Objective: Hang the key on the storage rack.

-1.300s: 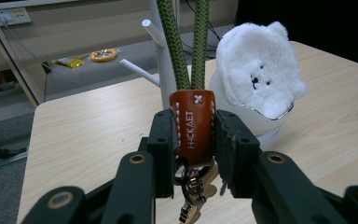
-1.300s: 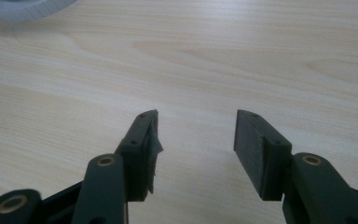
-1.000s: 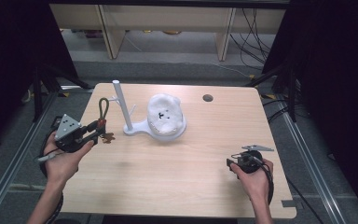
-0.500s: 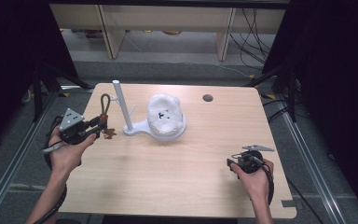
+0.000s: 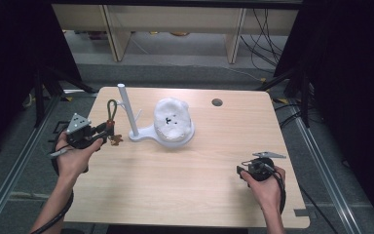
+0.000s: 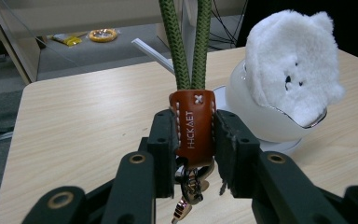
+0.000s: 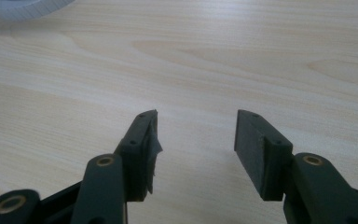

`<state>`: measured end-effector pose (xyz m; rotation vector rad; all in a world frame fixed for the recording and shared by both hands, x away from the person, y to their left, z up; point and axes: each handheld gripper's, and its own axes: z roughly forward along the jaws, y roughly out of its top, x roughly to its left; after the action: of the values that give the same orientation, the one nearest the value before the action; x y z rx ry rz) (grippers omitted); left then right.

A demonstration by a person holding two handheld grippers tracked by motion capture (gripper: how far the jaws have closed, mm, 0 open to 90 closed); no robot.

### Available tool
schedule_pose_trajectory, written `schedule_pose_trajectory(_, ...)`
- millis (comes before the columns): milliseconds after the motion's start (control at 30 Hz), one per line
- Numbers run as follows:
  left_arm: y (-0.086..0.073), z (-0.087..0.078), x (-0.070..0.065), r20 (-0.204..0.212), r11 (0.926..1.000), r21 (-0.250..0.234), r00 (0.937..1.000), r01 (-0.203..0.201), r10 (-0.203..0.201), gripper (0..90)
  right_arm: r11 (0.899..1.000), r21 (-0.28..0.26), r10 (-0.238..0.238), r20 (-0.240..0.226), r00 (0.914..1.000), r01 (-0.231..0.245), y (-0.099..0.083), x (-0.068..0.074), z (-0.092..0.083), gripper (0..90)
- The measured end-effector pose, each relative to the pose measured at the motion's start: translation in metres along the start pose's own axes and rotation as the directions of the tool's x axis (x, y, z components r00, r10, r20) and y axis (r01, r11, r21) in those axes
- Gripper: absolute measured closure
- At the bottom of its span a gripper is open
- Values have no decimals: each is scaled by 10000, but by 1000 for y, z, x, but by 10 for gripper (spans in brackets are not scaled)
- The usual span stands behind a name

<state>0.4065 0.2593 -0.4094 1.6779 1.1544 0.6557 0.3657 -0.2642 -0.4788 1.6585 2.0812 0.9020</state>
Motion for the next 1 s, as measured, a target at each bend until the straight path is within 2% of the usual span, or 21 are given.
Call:
schedule_pose_trajectory(33, 0, 1, 0, 9, 10000, 4, 10000, 30, -30, 683, 9997, 42, 245, -47, 9997, -245, 1, 2, 0, 501)
schedule_pose_trajectory(100, 0, 3, -1, 29, 10000, 48, 10000, 30, -30, 684, 9995, 88, 303, 124, 9995, -305, 1, 2, 0, 501)
schedule_pose_trajectory(233, -2, 8, -1, 60, 9999, 66, 9999, 150, -150, 683, 9979, 224, 612, -11, 9981, -612, 1, 5, -2, 500)
schedule_pose_trajectory(467, -4, 20, 0, 93, 9992, 290, 9996, 281, -284, 683, 9978, 194, 630, 1, 9980, -630, 1, 5, -1, 499)
schedule_pose_trajectory(500, -5, 22, 0, 90, 9990, 293, 9994, 337, -339, 683, 9990, 265, 347, 78, 9994, -349, 0, 2, -2, 498)
schedule_pose_trajectory(533, -5, 24, 0, 104, 9989, 290, 9992, 376, -379, 682, 9986, 252, 471, -51, 9989, -470, 0, 4, -2, 498)
schedule_pose_trajectory(633, -6, 28, 1, 96, 9985, 284, 9989, 462, -465, 682, 9986, 269, 464, -56, 9989, -463, 0, 3, -2, 498)
schedule_pose_trajectory(667, -6, 30, 1, 87, 9984, 305, 9988, 478, -481, 681, 9998, 42, 182, -184, 9997, -182, -1, 0, 0, 498)
schedule_pose_trajectory(700, -6, 31, 1, 96, 9984, 321, 9989, 457, -460, 681, 9995, 89, 320, -95, 9994, -319, -1, 1, 1, 498)
schedule_pose_trajectory(733, -6, 32, 1, 91, 9984, 322, 9989, 466, -469, 681, 9998, 126, 178, 86, 9998, -179, -1, 0, 1, 497)
schedule_pose_trajectory(800, -6, 34, 0, 73, 9983, 366, 9990, 443, -446, 680, 9998, 102, 162, 137, 9998, -164, -1, 0, 1, 497)
schedule_pose_trajectory(833, -6, 35, 1, 89, 9984, 367, 9990, 429, -433, 679, 9994, 72, 328, -44, 9995, -327, 0, 2, 0, 497)
schedule_pose_trajectory(1000, -6, 40, 0, 49, 9984, 401, 9992, 393, -396, 678, 9997, 23, 245, -28, 9997, -245, -1, 0, 1, 496)
